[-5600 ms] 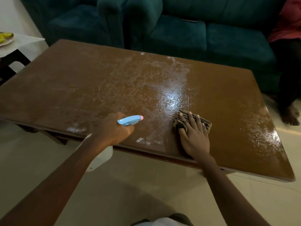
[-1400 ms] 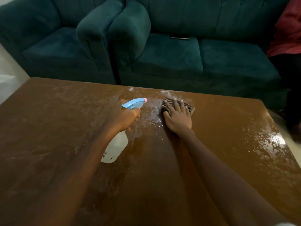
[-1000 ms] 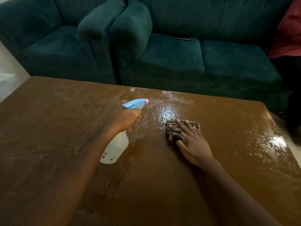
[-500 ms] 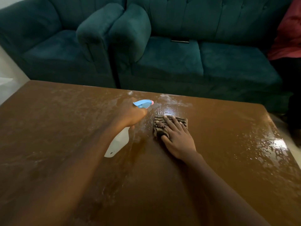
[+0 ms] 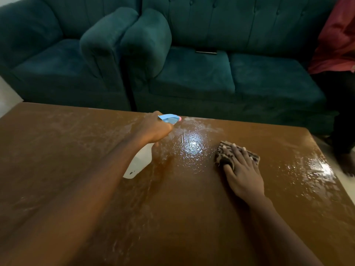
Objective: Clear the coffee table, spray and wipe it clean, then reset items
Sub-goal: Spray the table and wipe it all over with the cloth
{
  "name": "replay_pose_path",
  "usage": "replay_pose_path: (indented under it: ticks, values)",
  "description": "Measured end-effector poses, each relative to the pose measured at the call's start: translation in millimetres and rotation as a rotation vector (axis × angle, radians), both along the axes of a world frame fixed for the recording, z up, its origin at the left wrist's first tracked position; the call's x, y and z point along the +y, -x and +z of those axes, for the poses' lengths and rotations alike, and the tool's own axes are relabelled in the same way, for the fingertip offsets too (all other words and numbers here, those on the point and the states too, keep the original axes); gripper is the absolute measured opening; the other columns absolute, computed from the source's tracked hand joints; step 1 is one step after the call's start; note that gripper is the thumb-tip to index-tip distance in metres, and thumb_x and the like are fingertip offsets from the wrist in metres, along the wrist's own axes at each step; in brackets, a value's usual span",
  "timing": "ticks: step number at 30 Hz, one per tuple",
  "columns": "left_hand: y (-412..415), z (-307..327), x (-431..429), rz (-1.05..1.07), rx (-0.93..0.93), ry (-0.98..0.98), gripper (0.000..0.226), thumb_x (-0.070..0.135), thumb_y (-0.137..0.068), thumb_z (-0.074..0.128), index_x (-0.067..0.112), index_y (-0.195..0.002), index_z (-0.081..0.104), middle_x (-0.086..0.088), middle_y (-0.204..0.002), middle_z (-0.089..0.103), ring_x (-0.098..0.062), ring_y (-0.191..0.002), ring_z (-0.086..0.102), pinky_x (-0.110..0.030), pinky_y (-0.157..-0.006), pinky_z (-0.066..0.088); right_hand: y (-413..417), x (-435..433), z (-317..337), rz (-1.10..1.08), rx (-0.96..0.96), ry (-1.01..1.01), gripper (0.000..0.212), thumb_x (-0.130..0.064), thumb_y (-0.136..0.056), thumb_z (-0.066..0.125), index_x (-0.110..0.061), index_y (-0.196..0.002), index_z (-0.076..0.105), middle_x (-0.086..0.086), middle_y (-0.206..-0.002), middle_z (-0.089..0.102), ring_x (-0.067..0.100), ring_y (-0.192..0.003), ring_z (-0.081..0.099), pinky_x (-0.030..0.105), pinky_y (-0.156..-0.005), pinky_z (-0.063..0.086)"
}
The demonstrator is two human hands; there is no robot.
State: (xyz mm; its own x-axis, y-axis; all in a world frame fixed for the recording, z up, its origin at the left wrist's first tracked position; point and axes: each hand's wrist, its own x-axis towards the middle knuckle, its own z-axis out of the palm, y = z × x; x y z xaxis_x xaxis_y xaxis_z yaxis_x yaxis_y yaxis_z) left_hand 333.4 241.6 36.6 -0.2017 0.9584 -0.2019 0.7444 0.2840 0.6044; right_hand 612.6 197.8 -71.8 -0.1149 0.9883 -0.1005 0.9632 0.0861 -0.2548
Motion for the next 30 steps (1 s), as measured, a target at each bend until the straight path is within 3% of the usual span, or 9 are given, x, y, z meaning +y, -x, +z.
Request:
replay_pose_path:
  ticks: [5,8,13,17,19,22,27,30]
  values:
    - [8.4,-0.3,-2.1,0.049,-0.096,-0.074,0.024,0.032,-0.091,0.060,0.016,-0.107,0.054,-0.004,-0.082,0.064,-0.023,-0.079,0.066,-0.037,-0.074,0.057,15.1,74.7,0.2,-0.092,0.025,-0.017,0.057,-0.050,-0.102,0.021,-0.039,-0.156,0.010,-0.007,-0.165,0.000,0.018,-0.151,-0.009,0.044,-0.120,-0.001]
    - [10.7,2.4,-5.2,0.050,-0.122,-0.115,0.016,0.028,-0.092,0.060,0.014,-0.099,0.058,-0.004,-0.077,0.062,-0.019,-0.072,0.063,-0.031,-0.063,0.054,43.6,119.3,2.7,-0.072,0.049,0.001,0.058,-0.052,-0.101,0.020,-0.037,-0.156,0.011,-0.003,-0.166,0.000,0.022,-0.151,-0.008,0.046,-0.120,-0.002]
    - [12.6,5.7,-12.2,0.083,-0.177,-0.140,0.012,0.017,-0.088,0.061,0.021,-0.080,0.054,0.000,-0.071,0.054,-0.015,-0.062,0.055,-0.024,-0.049,0.047,106.8,136.8,2.2,0.154,0.033,0.007,0.057,-0.053,-0.101,0.019,-0.037,-0.155,0.015,-0.005,-0.165,0.001,0.021,-0.152,-0.005,0.047,-0.122,0.001]
    - [16.0,9.9,-12.7,0.104,-0.216,-0.137,0.012,0.022,-0.090,0.060,0.018,-0.079,0.057,-0.004,-0.074,0.060,-0.016,-0.062,0.059,-0.026,-0.050,0.049,105.6,97.3,4.6,0.381,0.040,-0.011,0.054,-0.051,-0.101,0.022,-0.041,-0.154,0.014,-0.012,-0.164,0.001,0.013,-0.151,-0.006,0.035,-0.118,-0.007]
    - [19.0,10.4,-12.1,0.117,-0.219,-0.146,0.018,0.024,-0.092,0.059,0.020,-0.075,0.057,-0.004,-0.073,0.062,-0.017,-0.061,0.060,-0.026,-0.051,0.049,84.8,68.9,7.6,0.442,0.024,-0.003,0.060,-0.060,-0.095,0.012,-0.045,-0.153,0.009,-0.018,-0.162,-0.005,0.008,-0.149,-0.011,0.032,-0.115,-0.009]
    - [20.7,10.6,-11.6,0.131,-0.230,-0.162,0.020,0.024,-0.093,0.059,0.022,-0.073,0.056,-0.001,-0.071,0.061,-0.013,-0.061,0.058,-0.022,-0.049,0.048,46.1,51.8,5.7,0.328,0.010,-0.005,0.069,-0.064,-0.086,0.003,-0.047,-0.153,0.009,-0.021,-0.160,-0.006,0.007,-0.149,-0.011,0.035,-0.117,-0.006]
    - [22.3,9.7,-12.5,0.166,-0.246,-0.187,0.019,0.024,-0.092,0.060,0.020,-0.073,0.059,0.000,-0.068,0.059,-0.012,-0.059,0.057,-0.022,-0.046,0.045,36.1,104.0,2.1,0.023,0.001,-0.016,0.056,-0.050,-0.102,0.022,-0.035,-0.155,0.017,-0.007,-0.165,0.001,0.018,-0.151,-0.006,0.044,-0.120,0.001]
    - [20.7,8.0,-13.0,0.175,-0.237,-0.176,0.015,0.027,-0.091,0.060,0.015,-0.082,0.064,0.000,-0.069,0.061,-0.013,-0.061,0.059,-0.022,-0.046,0.047,73.0,132.2,3.6,0.018,0.023,-0.015,0.056,-0.051,-0.101,0.021,-0.036,-0.155,0.017,-0.003,-0.165,0.002,0.022,-0.152,-0.006,0.046,-0.122,0.001]
